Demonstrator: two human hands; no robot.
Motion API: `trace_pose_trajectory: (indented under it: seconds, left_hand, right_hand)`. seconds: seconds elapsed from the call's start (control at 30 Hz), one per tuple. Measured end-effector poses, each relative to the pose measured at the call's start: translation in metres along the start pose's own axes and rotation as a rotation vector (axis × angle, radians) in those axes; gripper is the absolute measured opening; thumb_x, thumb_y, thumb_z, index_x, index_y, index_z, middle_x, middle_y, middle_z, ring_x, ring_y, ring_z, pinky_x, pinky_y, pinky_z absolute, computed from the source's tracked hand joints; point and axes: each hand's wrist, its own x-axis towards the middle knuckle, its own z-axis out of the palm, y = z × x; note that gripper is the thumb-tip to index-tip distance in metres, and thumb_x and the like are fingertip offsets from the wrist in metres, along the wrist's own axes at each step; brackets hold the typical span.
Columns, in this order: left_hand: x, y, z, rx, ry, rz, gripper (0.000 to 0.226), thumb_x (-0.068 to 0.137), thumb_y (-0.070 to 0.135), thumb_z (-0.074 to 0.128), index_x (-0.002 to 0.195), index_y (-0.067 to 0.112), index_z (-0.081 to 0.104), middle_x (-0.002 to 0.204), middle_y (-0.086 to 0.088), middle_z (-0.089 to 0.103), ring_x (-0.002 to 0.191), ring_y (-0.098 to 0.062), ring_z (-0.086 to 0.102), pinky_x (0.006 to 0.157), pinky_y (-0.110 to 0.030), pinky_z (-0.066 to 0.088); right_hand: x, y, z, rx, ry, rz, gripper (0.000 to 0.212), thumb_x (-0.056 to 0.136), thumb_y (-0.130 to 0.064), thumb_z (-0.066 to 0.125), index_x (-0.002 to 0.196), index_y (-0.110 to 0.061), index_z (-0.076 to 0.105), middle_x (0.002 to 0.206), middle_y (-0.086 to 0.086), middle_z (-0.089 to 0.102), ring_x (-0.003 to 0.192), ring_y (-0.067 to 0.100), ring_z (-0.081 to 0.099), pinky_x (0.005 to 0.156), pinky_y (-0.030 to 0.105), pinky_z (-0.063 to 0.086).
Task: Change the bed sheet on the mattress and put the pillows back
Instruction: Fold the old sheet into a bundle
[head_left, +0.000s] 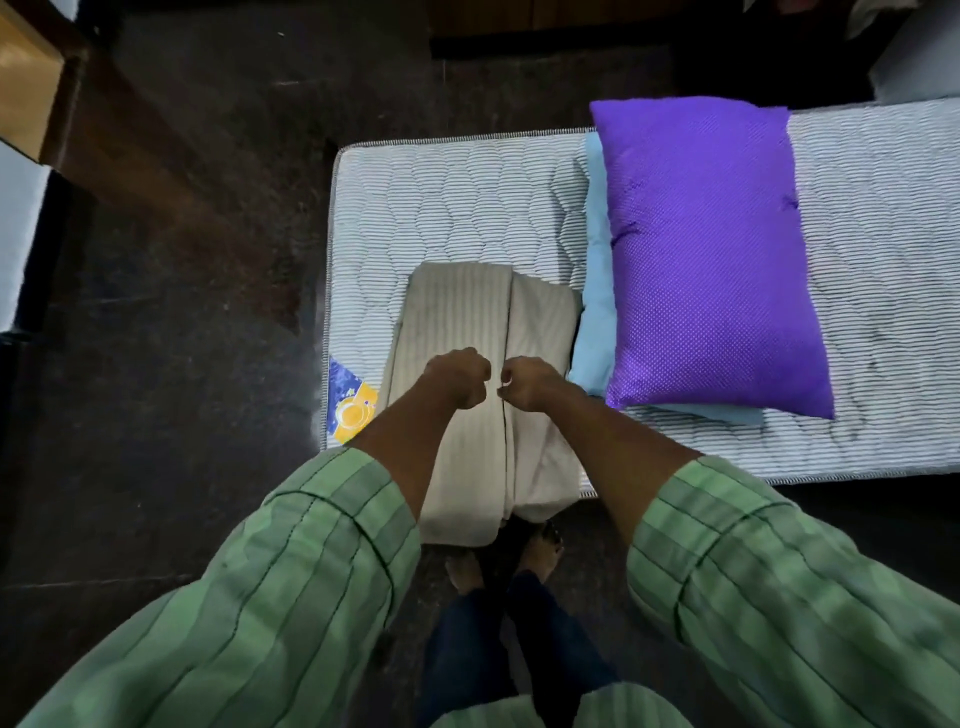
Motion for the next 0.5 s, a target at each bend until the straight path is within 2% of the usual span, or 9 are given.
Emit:
trace_pose_trajectory:
  seconds: [0.17, 0.33, 0.4, 0.5]
  left_hand:
    - [0.061, -0.023, -0.033, 0.025, 0.028, 0.038, 0.041, 0.099, 0.028, 0.057, 0.14, 0.025, 0.056, 0.142, -0.004, 0.05, 0.13, -0.026, 0.052, 0.1, -0.043, 0.047]
    - [0.137, -0.054, -0.033, 0.003, 0.028, 0.068, 0.047, 0.097, 0.028, 0.06, 0.144, 0.026, 0.052, 0.146, -0.003, 0.048, 0.132, -0.027, 0.049, 0.105, -0.046, 0.046]
    - [0.17, -0.069, -0.022, 0.057, 0.054, 0.11, 0.055, 0.096, 0.027, 0.062, 0.148, 0.023, 0.047, 0.151, -0.006, 0.044, 0.136, -0.028, 0.046, 0.109, -0.044, 0.041]
    - [0.222, -0.094, -0.013, 0.169, 0.145, 0.151, 0.076, 0.091, 0.026, 0.067, 0.158, 0.015, 0.03, 0.165, -0.014, 0.026, 0.146, -0.033, 0.034, 0.117, -0.044, 0.031]
  right_hand:
    - [0.058, 0.003, -0.03, 0.043, 0.048, 0.02, 0.042, 0.095, -0.033, 0.064, 0.128, -0.008, 0.063, 0.129, 0.013, 0.066, 0.118, 0.03, 0.06, 0.097, 0.037, 0.051]
    - [0.122, 0.01, -0.028, 0.107, 0.111, 0.067, 0.058, 0.09, -0.042, 0.07, 0.138, -0.013, 0.054, 0.135, 0.011, 0.06, 0.127, 0.031, 0.054, 0.102, 0.042, 0.048]
    - [0.155, 0.017, -0.024, 0.055, 0.113, 0.1, 0.068, 0.089, -0.045, 0.07, 0.145, -0.018, 0.045, 0.146, 0.011, 0.051, 0.134, 0.033, 0.046, 0.107, 0.046, 0.044]
    - [0.203, 0.032, -0.027, -0.012, 0.147, 0.108, 0.091, 0.085, -0.051, 0.073, 0.158, -0.025, 0.025, 0.166, 0.008, 0.023, 0.15, 0.034, 0.024, 0.117, 0.055, 0.029]
